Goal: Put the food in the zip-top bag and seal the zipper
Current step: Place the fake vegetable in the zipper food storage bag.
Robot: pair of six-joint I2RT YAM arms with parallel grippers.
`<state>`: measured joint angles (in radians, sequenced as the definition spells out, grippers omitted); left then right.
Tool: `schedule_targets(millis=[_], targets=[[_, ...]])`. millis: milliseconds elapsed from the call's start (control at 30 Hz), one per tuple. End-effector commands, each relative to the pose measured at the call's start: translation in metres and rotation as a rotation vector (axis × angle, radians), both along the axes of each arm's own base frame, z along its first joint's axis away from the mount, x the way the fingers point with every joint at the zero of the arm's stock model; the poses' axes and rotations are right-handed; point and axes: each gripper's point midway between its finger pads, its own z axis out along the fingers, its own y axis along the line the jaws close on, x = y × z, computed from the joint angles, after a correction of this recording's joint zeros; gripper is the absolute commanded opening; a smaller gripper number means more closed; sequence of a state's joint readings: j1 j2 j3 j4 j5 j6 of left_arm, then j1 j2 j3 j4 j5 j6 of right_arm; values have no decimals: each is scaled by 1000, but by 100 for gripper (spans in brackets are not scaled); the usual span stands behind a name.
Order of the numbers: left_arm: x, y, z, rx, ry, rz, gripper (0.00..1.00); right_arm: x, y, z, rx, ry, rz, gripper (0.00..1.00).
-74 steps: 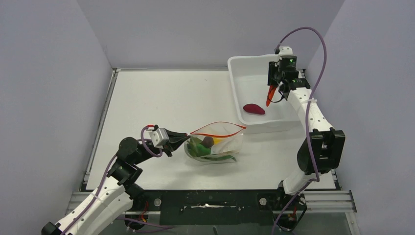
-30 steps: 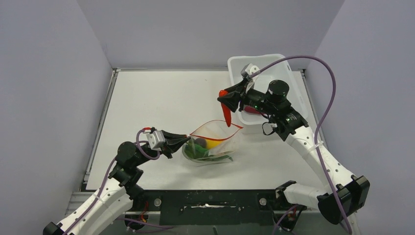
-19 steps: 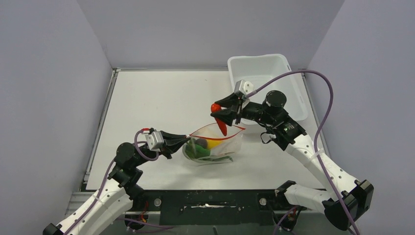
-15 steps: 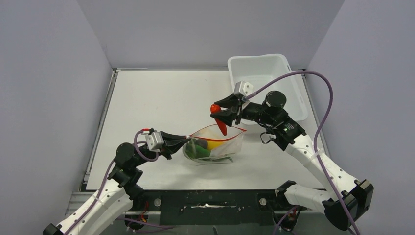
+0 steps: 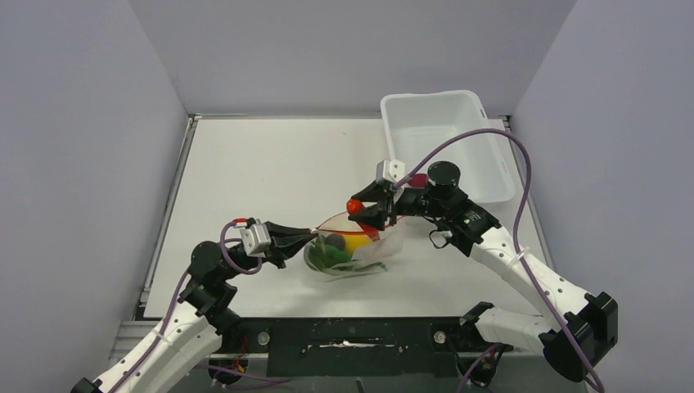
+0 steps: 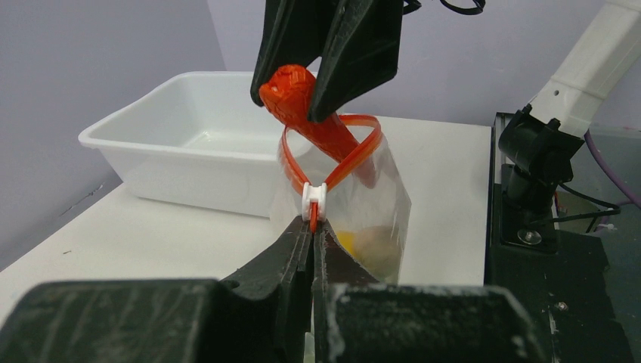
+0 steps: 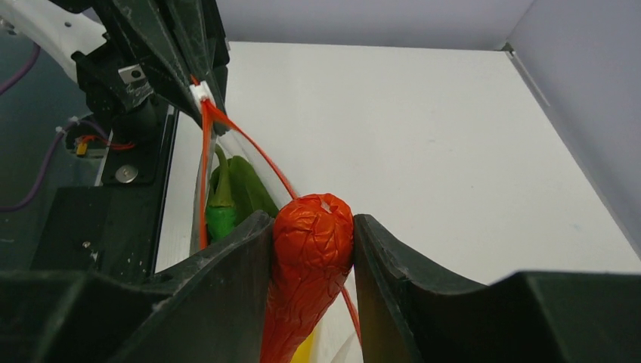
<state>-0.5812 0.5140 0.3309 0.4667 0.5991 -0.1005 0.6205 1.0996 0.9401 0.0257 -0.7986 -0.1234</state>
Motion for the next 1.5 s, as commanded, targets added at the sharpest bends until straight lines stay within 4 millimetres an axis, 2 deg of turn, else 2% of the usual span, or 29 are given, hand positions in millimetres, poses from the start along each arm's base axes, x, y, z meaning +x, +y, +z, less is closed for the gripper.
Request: schedule_targets(millis=[0,533,767,1000,1267,1467], targets=[[-7,3,26,-48,-86,-11,0,-10,4,-11,-67,-23,59,25],[-14,3,26,-50,-106,-29,0,-14,4,-29,-160,5,57,27],[-12,3,23,-47,-100,-27,0,-24,11,-22,-157,-24,99,28],[-11,3,20,-46,-92,-19,0,-28,4,-9,-147,-100,66,29],[-10,4,14,-41,-82,-15,0,-44,9,-4,-97,-149,113,31],[-10,4,14,-39,-84,-12,0,-48,12,-6,-111,-161,128,32]])
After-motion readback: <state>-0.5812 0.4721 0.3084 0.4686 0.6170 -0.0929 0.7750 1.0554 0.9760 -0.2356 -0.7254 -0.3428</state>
